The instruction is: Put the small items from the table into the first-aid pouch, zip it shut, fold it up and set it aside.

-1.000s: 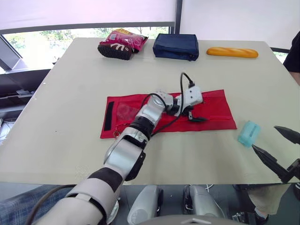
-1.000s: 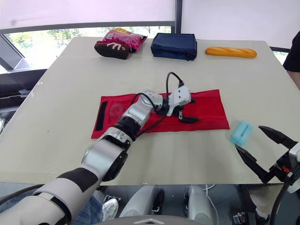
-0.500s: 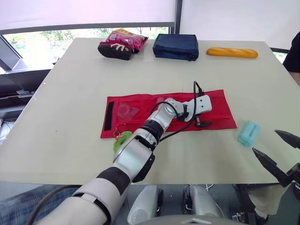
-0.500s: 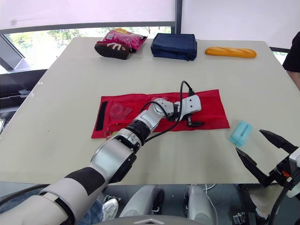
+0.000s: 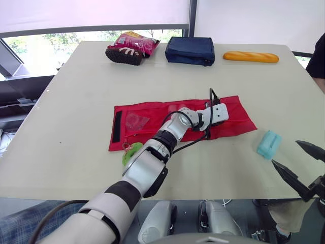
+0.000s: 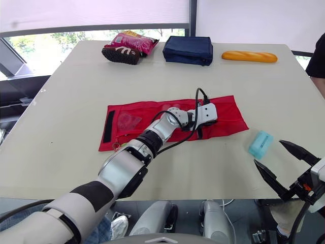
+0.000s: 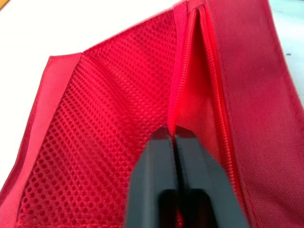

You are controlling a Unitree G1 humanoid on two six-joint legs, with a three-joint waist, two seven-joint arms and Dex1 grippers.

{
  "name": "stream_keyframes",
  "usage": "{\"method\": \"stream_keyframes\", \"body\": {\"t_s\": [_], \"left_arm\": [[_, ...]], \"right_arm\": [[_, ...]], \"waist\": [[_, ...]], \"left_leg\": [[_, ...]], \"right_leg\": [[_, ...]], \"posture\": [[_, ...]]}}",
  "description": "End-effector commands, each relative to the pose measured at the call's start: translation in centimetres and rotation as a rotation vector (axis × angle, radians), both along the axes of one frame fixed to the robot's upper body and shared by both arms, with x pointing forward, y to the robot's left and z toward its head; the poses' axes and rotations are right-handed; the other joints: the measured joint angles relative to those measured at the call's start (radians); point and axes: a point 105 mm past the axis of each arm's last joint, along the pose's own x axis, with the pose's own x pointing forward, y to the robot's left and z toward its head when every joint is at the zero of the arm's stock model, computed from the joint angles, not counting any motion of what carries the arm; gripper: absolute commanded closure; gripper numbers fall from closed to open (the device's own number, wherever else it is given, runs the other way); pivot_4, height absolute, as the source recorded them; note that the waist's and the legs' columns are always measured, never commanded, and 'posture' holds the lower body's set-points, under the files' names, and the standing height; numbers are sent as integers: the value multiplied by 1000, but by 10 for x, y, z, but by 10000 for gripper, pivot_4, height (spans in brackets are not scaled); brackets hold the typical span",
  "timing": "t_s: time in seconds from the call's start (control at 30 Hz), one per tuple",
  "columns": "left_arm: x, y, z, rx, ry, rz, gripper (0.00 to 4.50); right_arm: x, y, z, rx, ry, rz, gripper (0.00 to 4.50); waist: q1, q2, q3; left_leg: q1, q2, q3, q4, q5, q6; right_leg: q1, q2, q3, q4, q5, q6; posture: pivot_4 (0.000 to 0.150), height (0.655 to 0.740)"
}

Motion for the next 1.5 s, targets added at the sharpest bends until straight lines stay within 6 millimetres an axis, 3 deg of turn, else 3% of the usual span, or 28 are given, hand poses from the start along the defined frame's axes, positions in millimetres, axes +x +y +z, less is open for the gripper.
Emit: {"method": "stream_keyframes", "body": {"t_s": [0.03, 0.23, 0.4, 0.53, 0.77, 1.13, 1.27, 1.4, 1.5], "left_arm": [[3, 3, 14, -84, 86, 17, 44100], [3, 13, 40, -195, 200, -29, 44100], [5, 27, 57, -241, 235, -49, 44100], [4, 26, 57, -225, 235, -48, 44100], [0, 24, 57, -223, 224, -70, 44100], [0, 20, 64, -245, 207, -75, 44100], [1, 22, 66, -251, 206, -75, 45000], [1, 23, 64, -249, 206, -72, 45000], [2, 24, 64, -247, 209, -73, 45000]], "right_arm": [[-1, 0, 4, -22, -20, -13, 0], [1, -4, 0, -23, 3, -90, 0], [20, -3, -22, 7, 92, -281, 0], [45, 5, -40, 115, 154, -494, 0], [74, 7, -68, 98, 222, -746, 0], [88, 4, -86, 155, 249, -940, 0], [87, -2, -78, 151, 198, -956, 12873], [82, -1, -71, 145, 178, -911, 33312], [78, 0, -56, 94, 132, -788, 33312]], "waist": [[-1, 0, 0], [-2, 0, 0], [-2, 1, 0], [-1, 1, 0], [0, 2, -1], [-11, 2, -1], [-15, 2, -1], [-24, 2, -1], [-25, 3, -1]], "left_leg": [[0, 0, 0, 0, 0, 0], [0, 0, 0, 0, 0, 0], [-1, 0, 0, 0, 2, -4], [-1, 0, 0, 0, 3, -5], [-3, -1, 0, 0, 3, -5], [-1, -1, 1, 0, 3, -5], [-1, -2, 1, 0, 3, -5], [-1, -1, 1, 0, 3, -5], [-1, -1, 1, 0, 3, -5]], "right_leg": [[0, 0, 0, 0, 0, 0], [0, 0, 0, 0, 0, 0], [-1, 0, 0, 0, 0, 0], [-1, 0, 0, 1, 0, -1], [-3, -1, 1, 2, 0, -1], [-3, 2, 3, 3, 0, -1], [-3, 3, 3, 3, 0, -1], [-3, 3, 3, 3, 0, -1], [-3, 3, 3, 3, 0, -1]], "posture": [[1500, 7395], [1500, 7395], [1500, 7395], [1500, 7395], [1500, 7395], [1500, 7395], [1500, 7395], [1500, 7395], [1500, 7395]]}}
